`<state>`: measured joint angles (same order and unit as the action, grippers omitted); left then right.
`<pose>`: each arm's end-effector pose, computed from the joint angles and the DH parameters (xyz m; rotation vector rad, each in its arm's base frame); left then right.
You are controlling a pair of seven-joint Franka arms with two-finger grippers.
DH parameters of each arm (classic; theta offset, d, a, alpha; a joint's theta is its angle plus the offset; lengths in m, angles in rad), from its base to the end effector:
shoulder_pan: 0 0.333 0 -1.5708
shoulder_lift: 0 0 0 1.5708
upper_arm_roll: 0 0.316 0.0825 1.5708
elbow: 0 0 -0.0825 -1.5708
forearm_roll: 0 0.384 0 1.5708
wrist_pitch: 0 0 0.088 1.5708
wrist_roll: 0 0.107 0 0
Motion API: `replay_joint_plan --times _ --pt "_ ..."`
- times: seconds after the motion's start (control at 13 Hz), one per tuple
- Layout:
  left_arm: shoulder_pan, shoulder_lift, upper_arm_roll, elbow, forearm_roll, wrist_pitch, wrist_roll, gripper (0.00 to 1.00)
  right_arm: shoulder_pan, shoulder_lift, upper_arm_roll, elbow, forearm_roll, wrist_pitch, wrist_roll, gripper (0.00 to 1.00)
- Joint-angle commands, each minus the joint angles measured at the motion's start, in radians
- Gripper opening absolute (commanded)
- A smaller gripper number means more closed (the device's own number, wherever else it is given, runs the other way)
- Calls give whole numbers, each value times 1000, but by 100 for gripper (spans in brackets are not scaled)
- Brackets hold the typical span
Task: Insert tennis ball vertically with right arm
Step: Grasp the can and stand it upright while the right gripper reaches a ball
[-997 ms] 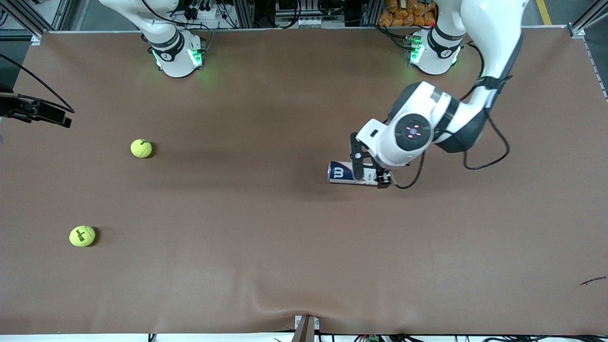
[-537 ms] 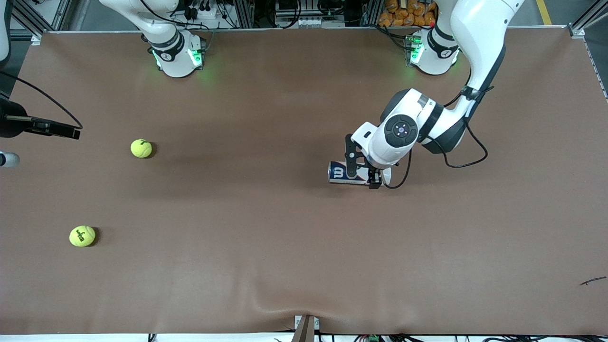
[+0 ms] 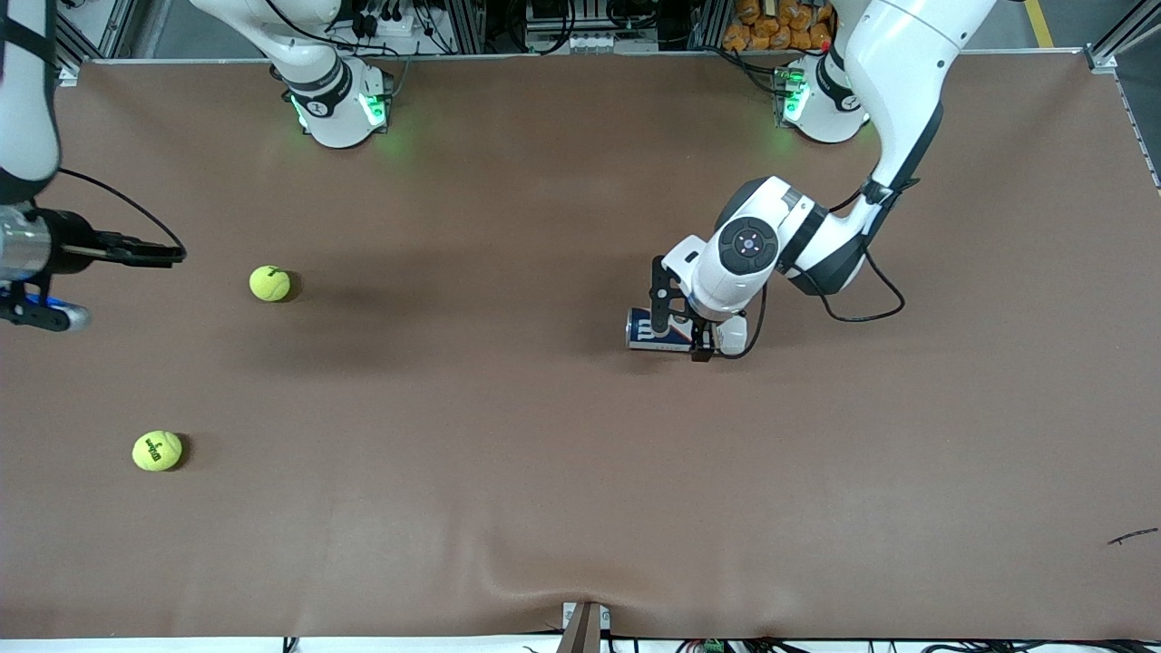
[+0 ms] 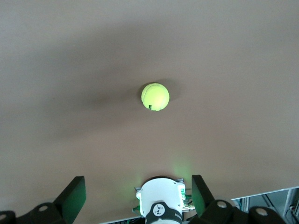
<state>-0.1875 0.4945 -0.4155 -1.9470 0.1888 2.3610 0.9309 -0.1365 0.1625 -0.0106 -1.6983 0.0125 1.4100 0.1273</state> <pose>0.5145 -0.3393 0.2414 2.1092 -2.2367 -0.0286 0.5509 -0.0798 0.4661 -3.0185 0.4184 0.6985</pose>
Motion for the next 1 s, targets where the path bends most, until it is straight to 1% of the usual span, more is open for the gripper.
replay_joint_plan --times 0.0,0.23,0.54,0.69,0.92 --pt "-1 2 0 -17 56 38 -1 100 -32 -31 11 -156 -9 114 25 100" --pt "-7 16 0 -13 67 41 -4 100 -38 -44 12 -254 -8 209 25 100" --pt "-21 41 1 -4 73 55 -21 100 -41 -100 12 -492 -6 441 25 100" --pt "-27 58 3 -4 127 69 -52 100 -46 -106 12 -584 -2 548 26 100" --pt "-30 75 1 -3 191 70 -127 100 -52 -95 11 -661 4 670 26 100"
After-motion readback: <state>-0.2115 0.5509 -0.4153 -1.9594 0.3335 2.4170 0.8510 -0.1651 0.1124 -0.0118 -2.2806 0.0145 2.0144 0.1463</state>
